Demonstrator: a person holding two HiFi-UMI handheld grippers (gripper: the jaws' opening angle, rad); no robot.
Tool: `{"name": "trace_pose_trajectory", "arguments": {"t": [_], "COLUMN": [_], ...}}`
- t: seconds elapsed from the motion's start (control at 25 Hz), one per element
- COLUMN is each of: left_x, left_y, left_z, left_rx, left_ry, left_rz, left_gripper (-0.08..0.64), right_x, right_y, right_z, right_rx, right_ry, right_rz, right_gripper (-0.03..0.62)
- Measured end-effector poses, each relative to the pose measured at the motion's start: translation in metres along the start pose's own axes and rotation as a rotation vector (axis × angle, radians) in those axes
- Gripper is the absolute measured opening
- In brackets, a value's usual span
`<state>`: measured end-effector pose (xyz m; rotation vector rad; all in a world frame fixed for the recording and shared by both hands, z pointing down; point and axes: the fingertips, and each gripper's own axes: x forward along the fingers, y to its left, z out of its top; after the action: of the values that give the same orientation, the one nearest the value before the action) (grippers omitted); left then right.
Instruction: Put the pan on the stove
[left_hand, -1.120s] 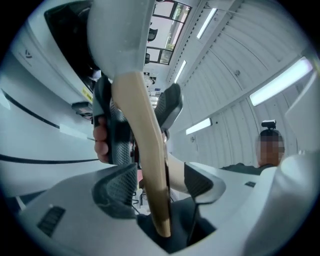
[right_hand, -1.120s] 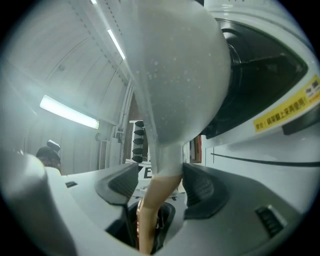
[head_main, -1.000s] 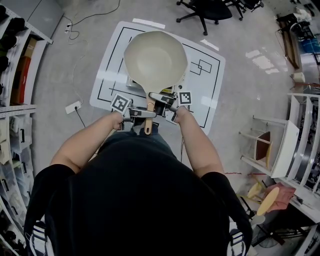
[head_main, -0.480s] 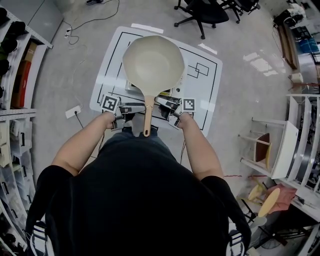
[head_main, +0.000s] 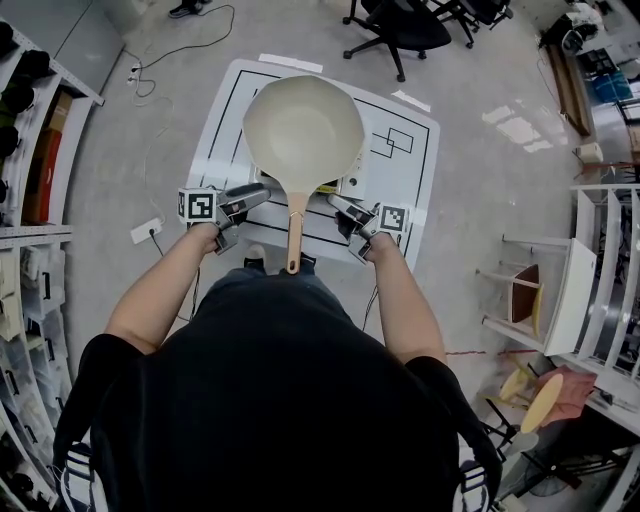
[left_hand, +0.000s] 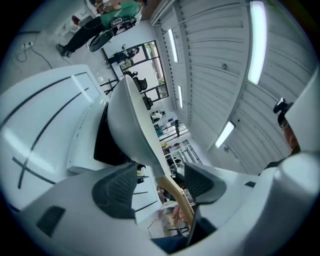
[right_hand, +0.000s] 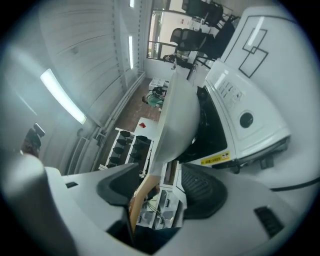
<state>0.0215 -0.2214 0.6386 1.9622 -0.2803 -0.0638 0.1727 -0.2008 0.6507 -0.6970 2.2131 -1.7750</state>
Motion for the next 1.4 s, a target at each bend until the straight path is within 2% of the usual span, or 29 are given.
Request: {"name": "trace_pose_trajectory", "arguments": {"t": [0.08, 0.24, 0.44, 0.68, 0.8, 0.92, 1.04, 1.4], "left_x": [-0.005, -0.014, -0.023, -0.020, -0.026, -0.032, -0.035, -0.044], "left_y": [-0.001, -0.007, -0.021, -0.054, -0.064, -0.072, -0.075, -0.093], "left_z": [0.011, 0.029, 0.054, 0.079, 0.095, 0.106, 0.110, 0.122], "left_rx": [0.067, 0.213, 0.421, 0.619, 0.720, 0.782, 0.819, 0.912], "left_ry": [-0.013, -0.025, -0.054, -0.085, -0.141, -0.203, -0.223, -0.315], "left_rz": [0.036, 0.111, 0.217, 0.249, 0.302, 0.349, 0.375, 0.429], "left_gripper": [0.304, 0.302, 0.284, 0.260, 0.250, 0.244, 0.239, 0.210], "right_x": [-0.008, -0.028, -0.045, -0.056, -0.062, -0.070, -0.075, -0.077], "right_y": [0.001, -0.004, 0.011, 0.040, 0.051, 0.066, 0.078, 0.110], "right_z": [0.008, 0.026, 0.052, 0.076, 0.084, 0.091, 0.096, 0.098], "right_rx": [-0.046, -0.170, -0.351, -0.538, -0.617, -0.707, -0.780, -0.915], "right_ry": [-0.032, -0.088, -0.168, -0.264, -0.308, -0.357, -0.388, -0.441], "right_rz": [-0.041, -0.177, -0.294, -0.378, -0.429, -0.483, -0.520, -0.591], "right_gripper": [0.261, 0.235, 0.213, 0.202, 0.201, 0.198, 0.193, 0.178]}}
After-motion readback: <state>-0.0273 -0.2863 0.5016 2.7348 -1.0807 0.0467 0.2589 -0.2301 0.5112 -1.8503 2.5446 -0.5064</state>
